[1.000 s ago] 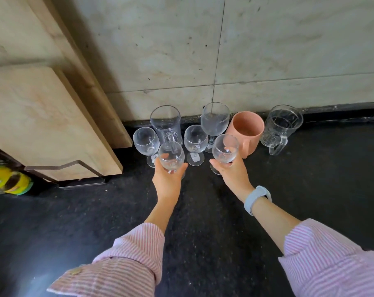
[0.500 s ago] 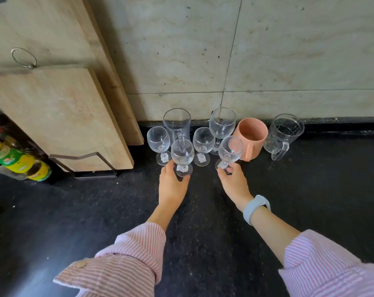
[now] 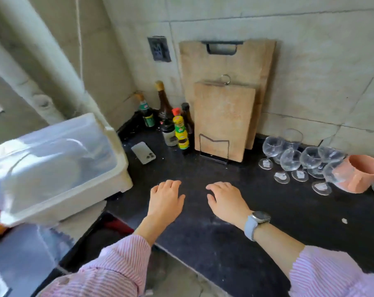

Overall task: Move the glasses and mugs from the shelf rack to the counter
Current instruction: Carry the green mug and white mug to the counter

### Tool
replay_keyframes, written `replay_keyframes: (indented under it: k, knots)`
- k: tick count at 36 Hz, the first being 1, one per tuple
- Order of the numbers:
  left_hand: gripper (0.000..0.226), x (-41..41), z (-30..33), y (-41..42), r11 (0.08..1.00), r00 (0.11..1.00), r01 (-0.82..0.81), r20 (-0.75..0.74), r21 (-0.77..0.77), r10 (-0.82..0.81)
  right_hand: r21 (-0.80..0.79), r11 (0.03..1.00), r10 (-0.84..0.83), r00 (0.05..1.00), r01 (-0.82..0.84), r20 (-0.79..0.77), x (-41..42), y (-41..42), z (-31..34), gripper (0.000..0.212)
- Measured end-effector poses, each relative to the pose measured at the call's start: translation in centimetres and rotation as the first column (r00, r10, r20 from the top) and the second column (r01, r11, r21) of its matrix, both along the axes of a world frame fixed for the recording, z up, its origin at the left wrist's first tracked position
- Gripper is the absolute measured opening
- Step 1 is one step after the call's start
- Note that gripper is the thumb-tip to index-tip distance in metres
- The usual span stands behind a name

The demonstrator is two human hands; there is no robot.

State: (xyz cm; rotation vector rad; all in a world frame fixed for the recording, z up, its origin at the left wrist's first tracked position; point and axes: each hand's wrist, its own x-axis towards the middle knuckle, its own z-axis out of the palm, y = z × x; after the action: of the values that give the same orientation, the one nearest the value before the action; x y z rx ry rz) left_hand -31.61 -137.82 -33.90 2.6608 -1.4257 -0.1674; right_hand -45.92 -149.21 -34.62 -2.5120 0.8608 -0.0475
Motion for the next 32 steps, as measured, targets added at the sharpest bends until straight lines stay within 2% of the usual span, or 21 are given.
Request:
replay_keyframes:
  k: [6,11,19,24,27,32]
  knots:
    - [0.043,3.8,4.1,21.0,0.95,0.954,-0.288,0.053,-0.119,0.296,-0.023,0.944,0.328,0.937,-0.328,0.121,7.4,16.8,5.0,0.038]
    - [0.04,3.2,7.1,40.4,0.834,0.837,-0.514,0.095,-0.202,0.539,-0.039,0.836,0.544,0.817,-0.547,0.192,11.9,33.2,7.6,0.035]
    - [0.043,-2.2,10.9,68.3,0.516,0.505,-0.811,0.113,-0.276,0.856,-0.073,0.518,0.841,0.493,-0.852,0.221,16.1,59.9,10.3,0.035]
    - [0.046,-5.2,12.3,81.8,0.275,0.25,-0.924,0.123,-0.267,0.96,-0.11,0.286,0.937,0.255,-0.952,0.238,17.6,74.5,11.7,0.031]
    - [0.043,-6.1,12.6,88.3,0.131,0.119,-0.931,0.055,-0.34,0.991,-0.107,0.189,0.951,0.155,-0.976,0.267,18.7,82.1,11.8,0.032]
    - [0.04,-4.8,12.1,97.4,0.009,0.021,-0.918,-0.026,-0.397,0.999,-0.119,0.083,0.958,0.046,-0.989,0.283,21.7,93.1,11.5,0.034]
